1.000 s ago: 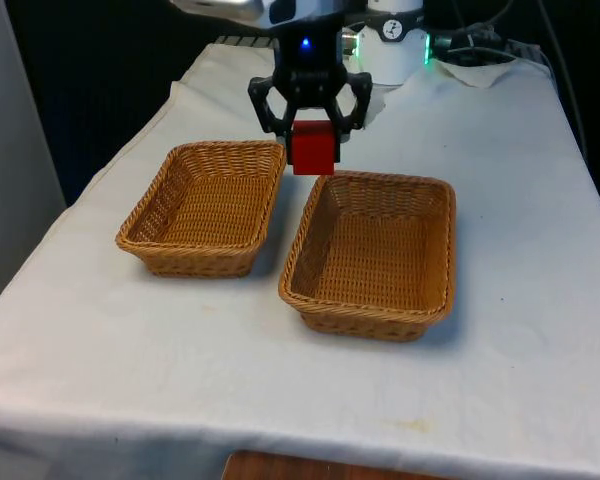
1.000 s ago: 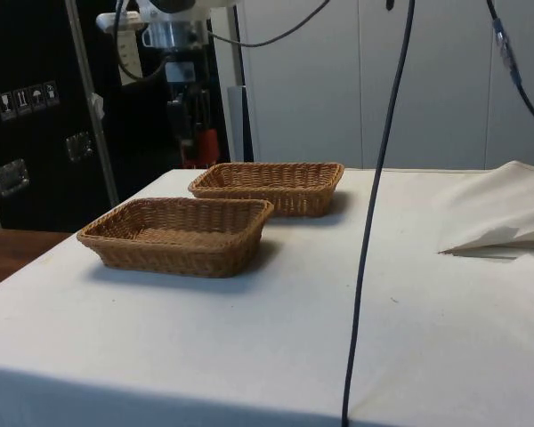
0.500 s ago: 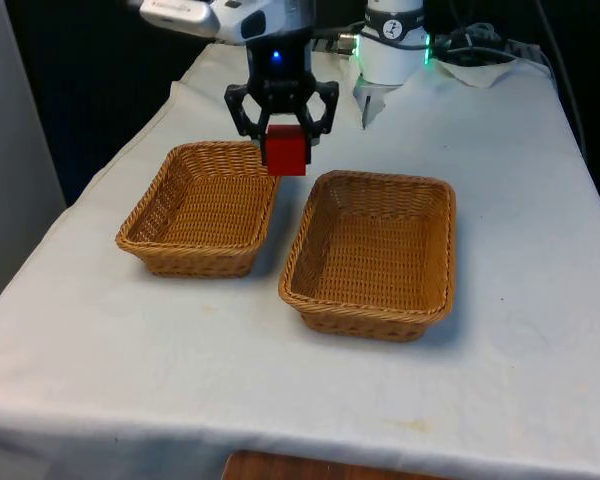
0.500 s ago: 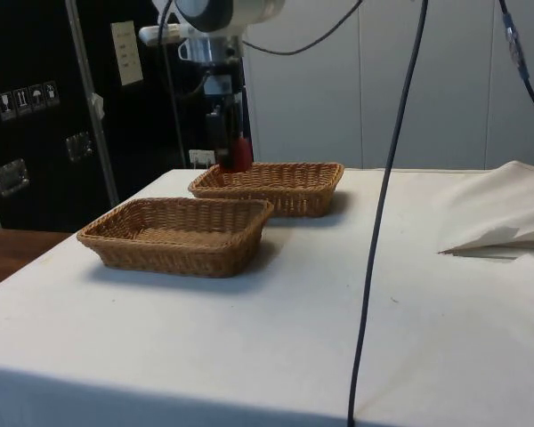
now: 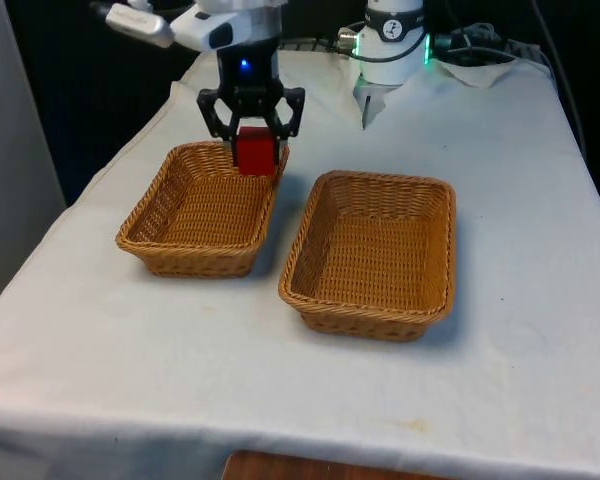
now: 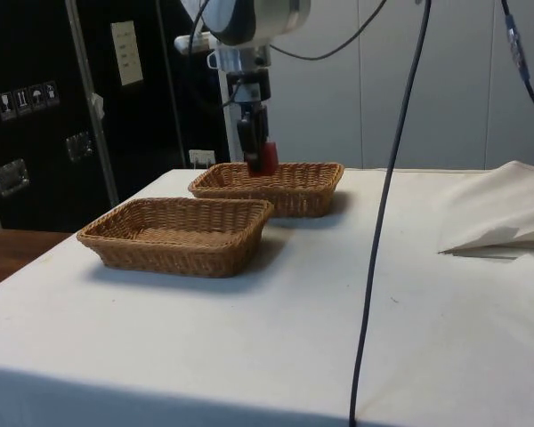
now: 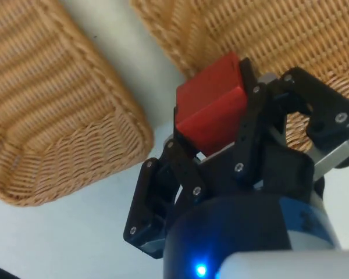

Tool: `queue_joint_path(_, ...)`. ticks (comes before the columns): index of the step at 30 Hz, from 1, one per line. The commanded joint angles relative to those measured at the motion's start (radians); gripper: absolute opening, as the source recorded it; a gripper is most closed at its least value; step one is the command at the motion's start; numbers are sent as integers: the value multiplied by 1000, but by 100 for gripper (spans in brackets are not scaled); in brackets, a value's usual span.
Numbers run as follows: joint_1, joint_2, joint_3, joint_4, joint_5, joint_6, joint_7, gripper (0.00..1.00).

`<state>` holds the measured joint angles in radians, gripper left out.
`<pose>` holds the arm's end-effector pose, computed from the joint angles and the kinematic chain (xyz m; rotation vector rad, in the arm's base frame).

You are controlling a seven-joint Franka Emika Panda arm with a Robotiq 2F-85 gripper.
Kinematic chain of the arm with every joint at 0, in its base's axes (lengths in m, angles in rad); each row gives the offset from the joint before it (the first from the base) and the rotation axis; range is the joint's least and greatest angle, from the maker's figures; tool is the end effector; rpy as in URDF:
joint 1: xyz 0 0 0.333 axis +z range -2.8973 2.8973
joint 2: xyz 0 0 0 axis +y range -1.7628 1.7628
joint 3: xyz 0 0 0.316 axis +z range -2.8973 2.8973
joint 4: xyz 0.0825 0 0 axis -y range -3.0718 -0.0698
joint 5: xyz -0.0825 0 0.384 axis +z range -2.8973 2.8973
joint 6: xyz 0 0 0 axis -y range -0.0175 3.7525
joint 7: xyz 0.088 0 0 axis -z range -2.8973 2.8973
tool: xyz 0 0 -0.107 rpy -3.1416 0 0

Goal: Pick up the red cube and place it into the right basket.

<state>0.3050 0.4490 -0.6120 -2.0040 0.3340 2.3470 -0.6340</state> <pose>0.5794 -0.1657 0.2675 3.1206 0.2120 -0.0141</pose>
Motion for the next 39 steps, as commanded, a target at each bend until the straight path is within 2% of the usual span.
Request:
queue_joint_path(1,-12,2,3,-8,14,17,-21,3)
queue_joint_path(3,-19,11,-7,-19,28,28,-49,3)
queue_joint_path(4,-8,10,-13,-15,19,14,-35,3)
queue_joint_path(5,-20,14,-11,-21,32,31,-57,3)
queue_joint_path(8,-26,25,-22,-29,51,41,-88,3)
queue_joint_path(12,-21,31,-39,-44,82,62,-125,3)
queue_joint_path(13,-19,39,-42,-37,77,48,-119,3)
queue_joint_path(16,-19,31,-41,-46,81,59,-122,3)
queue_joint_path(17,-21,33,-40,-45,83,58,-124,3)
queue_joint_path(18,-31,41,-37,-43,90,57,-132,3)
queue_joint_path(20,-41,51,-35,-39,99,57,-140,3)
queue_joint_path(21,-26,48,-47,-42,85,51,-126,3)
queue_joint_path(22,-46,59,-35,-36,106,58,-147,3)
queue_joint_path(26,-60,117,-48,-9,174,58,-204,3)
queue_joint_path(27,-60,131,-53,-2,190,58,-215,3)
queue_joint_path(28,-44,121,-65,-11,175,52,-202,3)
queue_joint_path(29,-61,156,-61,9,223,59,-237,3)
queue_joint_path(34,-53,198,-77,26,285,62,-264,3)
queue_joint_path(39,-49,205,-81,28,297,59,-258,3)
